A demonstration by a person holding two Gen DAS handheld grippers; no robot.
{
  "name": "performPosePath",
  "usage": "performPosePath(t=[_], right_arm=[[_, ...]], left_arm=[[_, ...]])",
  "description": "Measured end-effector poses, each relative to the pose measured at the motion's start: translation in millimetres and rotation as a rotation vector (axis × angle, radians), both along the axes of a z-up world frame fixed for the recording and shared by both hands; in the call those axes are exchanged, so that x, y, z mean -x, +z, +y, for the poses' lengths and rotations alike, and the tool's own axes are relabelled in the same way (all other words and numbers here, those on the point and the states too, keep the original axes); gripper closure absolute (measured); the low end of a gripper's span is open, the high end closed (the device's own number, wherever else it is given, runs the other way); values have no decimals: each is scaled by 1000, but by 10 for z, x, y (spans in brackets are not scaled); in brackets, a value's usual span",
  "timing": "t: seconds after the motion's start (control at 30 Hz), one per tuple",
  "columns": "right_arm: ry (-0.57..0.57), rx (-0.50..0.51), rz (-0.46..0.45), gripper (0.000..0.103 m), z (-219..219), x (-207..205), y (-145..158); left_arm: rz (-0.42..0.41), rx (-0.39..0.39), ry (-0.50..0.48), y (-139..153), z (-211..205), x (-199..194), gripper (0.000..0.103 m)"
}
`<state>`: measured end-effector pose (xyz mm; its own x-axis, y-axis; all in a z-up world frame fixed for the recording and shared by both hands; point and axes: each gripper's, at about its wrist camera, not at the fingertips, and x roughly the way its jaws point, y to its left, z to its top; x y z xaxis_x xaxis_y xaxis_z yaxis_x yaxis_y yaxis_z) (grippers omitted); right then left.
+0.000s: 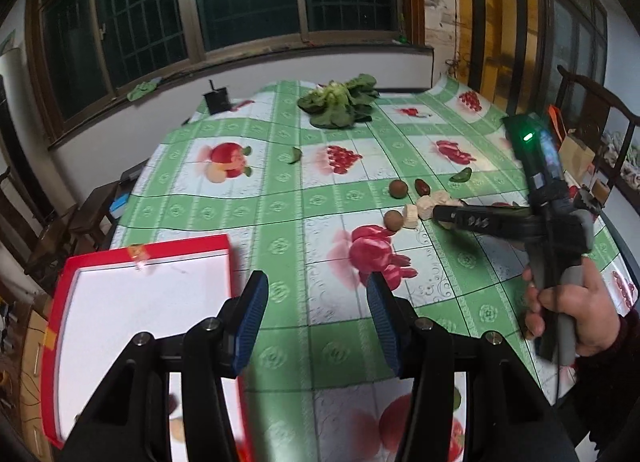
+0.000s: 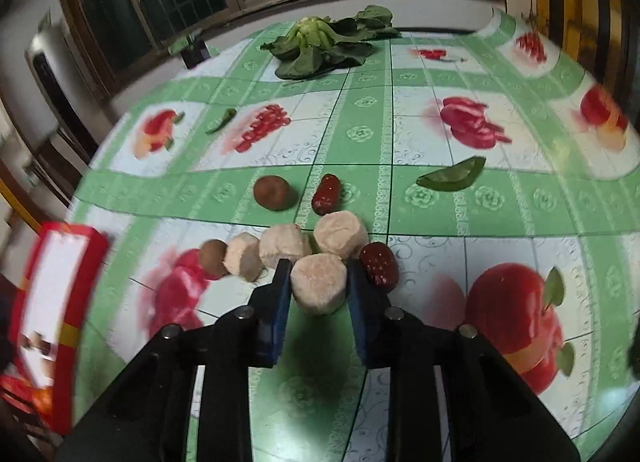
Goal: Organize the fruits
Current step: 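Move both open grippers back over the remaining items on the table, then grasp a pale round cake with the right gripper while the left gripper grasps a brown round fruit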
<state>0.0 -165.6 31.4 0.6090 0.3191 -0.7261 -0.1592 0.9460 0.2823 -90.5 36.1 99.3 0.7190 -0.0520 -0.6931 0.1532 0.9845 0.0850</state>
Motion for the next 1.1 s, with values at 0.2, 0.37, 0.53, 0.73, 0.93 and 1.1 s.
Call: performPosePath(t=[0.2, 0.37, 0.53, 0.73, 0.93, 1.1], right_arm=[[-33, -337, 32, 74, -430, 29, 45], [-72, -448, -5, 74, -603, 101, 151], [-95, -539, -8, 74, -741, 116, 184], [-87, -576, 18, 74, -742, 98, 167], [-91, -587, 2, 74, -779, 117, 196], [-95, -583, 4, 74, -795, 122, 193]], left_arm=[[141, 3, -70, -299, -305, -460, 52], [200, -22, -96, -468, -542, -781, 52], [215, -49, -125, -569, -725, -989, 53], [234, -50, -133, -662, -778, -1160, 63], [236, -18, -150, -695, -791, -1268, 77], [222, 0, -147, -708, -812, -1280, 82]])
